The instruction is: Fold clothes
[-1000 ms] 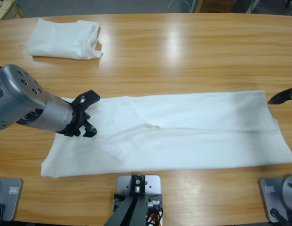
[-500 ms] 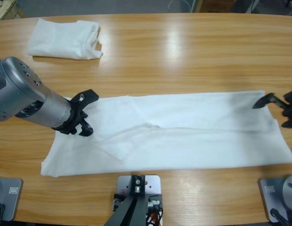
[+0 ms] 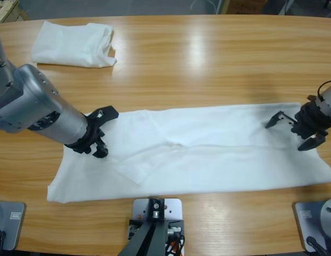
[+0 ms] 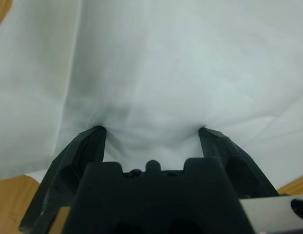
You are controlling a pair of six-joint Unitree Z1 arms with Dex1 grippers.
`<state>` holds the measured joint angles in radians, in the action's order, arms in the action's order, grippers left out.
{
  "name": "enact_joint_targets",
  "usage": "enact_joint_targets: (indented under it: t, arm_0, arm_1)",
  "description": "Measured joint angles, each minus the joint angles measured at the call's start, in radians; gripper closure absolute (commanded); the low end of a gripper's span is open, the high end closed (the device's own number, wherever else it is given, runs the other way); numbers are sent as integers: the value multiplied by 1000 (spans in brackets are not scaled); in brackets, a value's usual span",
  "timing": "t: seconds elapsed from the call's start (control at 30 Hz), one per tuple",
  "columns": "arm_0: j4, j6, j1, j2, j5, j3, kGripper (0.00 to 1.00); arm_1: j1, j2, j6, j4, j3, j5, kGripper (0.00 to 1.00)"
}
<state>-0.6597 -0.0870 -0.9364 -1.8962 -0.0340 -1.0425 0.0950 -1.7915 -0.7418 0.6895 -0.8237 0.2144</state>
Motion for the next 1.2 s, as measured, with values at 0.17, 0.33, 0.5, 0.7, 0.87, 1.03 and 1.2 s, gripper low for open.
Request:
enact_joint_targets:
  t: [0.17, 0.33, 0.5, 0.7, 0.87, 1.03, 1.2]
  arm_0:
    - [-34, 62, 44, -30, 6, -48, 243]
    - [-67, 124, 143, -57, 6, -96, 243]
    - [-113, 171, 209, -91, 5, -161, 173]
    - [-143, 179, 231, -109, 81, -202, 170]
    - [-152, 179, 236, -108, 135, -202, 170]
    - [-167, 179, 235, -101, 142, -202, 170]
    - [-191, 179, 233, -78, 142, -203, 170]
  arm_1:
    - [0, -25, 8, -1, -39, -6, 0]
    - [0, -58, 42, 12, -106, -44, 0]
    - [0, -84, 76, 25, -151, -58, 0]
    - [-9, -73, 230, 96, -242, -76, 0]
    - [-79, 44, 401, 236, -385, -77, 5]
    - [-246, 121, 494, 185, -311, -12, 34]
    - [-361, 118, 538, 1, -108, 96, 0]
